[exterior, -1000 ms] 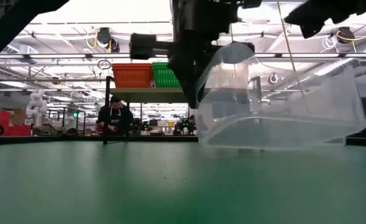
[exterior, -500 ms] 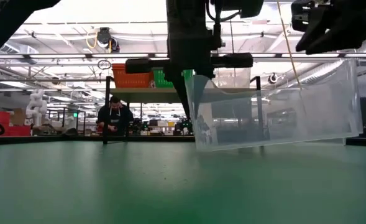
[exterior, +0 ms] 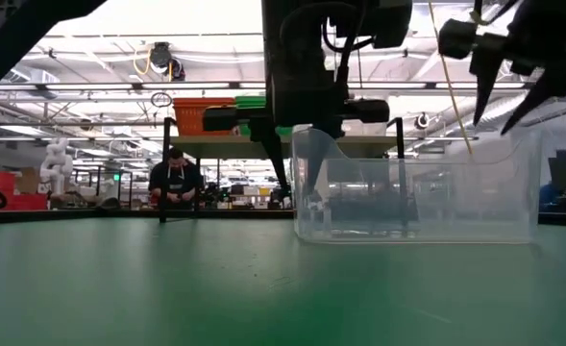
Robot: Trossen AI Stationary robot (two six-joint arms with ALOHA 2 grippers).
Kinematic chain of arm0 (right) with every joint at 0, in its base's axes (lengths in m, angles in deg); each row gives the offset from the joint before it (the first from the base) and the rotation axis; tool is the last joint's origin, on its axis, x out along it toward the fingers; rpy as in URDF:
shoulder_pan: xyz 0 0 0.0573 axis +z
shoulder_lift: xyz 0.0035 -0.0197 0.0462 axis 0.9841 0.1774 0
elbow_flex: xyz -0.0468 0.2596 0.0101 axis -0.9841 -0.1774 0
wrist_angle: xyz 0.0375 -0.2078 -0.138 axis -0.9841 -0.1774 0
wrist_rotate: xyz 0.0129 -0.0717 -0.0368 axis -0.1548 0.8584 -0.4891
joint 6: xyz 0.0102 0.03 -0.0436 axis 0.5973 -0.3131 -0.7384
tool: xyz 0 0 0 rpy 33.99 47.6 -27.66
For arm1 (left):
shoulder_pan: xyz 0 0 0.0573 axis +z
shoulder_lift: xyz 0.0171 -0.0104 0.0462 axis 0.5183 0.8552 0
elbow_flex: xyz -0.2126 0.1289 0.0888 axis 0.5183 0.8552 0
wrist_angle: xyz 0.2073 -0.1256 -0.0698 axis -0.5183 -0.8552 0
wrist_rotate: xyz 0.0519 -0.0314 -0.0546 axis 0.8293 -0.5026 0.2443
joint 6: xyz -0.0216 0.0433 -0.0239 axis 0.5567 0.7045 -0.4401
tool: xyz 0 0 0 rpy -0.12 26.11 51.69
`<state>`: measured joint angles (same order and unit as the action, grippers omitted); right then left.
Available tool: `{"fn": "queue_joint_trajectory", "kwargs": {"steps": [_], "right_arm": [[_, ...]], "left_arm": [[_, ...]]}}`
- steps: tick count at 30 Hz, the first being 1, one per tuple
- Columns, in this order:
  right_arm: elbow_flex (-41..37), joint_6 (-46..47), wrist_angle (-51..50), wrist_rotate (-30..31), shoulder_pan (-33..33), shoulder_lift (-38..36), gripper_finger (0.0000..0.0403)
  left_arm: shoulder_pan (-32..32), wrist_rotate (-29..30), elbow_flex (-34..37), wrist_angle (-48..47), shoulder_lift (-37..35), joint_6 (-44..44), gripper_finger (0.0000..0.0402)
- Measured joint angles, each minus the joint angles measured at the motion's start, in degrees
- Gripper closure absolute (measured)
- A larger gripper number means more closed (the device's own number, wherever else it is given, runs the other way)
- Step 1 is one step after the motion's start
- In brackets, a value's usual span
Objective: Stack baskets on shelf by color
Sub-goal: Stack the bottom transparent bin on the transparent bin on the shelf
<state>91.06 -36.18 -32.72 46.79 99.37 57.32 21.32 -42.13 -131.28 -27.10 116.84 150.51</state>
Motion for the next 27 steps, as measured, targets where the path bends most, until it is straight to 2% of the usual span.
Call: {"fn": "queue_joint_trajectory", "kwargs": {"steps": [3,8,13,16,20,24,27], "right_arm": [[0.0,-2.8,1.4,0.0,0.0,3.6,0.0282],[0.0,-6.4,5.8,0.0,0.0,9.2,0.0282],[0.0,-4.5,6.9,-4.4,-0.1,13.8,0.0289],[0.0,1.0,8.7,-8.0,-0.5,16.1,0.0320],[0.0,3.0,8.0,-13.7,-1.2,17.0,0.0390],[-0.1,6.2,7.2,-16.0,-1.1,14.4,0.0397],[1.3,11.2,7.8,-23.0,-0.9,11.0,0.0400]], "left_arm": [[-0.7,3.1,0.0,0.8,0.0,-0.6,0.0253],[-2.1,11.5,-0.1,1.4,-0.1,-5.6,0.0228],[-2.5,12.5,-0.1,0.4,-1.2,-12.7,0.0233],[-2.4,12.7,-0.1,0.4,-3.6,-18.7,0.0245],[-1.2,12.6,-0.1,-0.7,-9.0,-29.5,0.0267],[1.7,12.2,-0.1,-3.0,-15.9,-44.6,0.0292],[4.6,12.1,-0.1,-5.3,-20.9,-59.6,0.0313]]}}
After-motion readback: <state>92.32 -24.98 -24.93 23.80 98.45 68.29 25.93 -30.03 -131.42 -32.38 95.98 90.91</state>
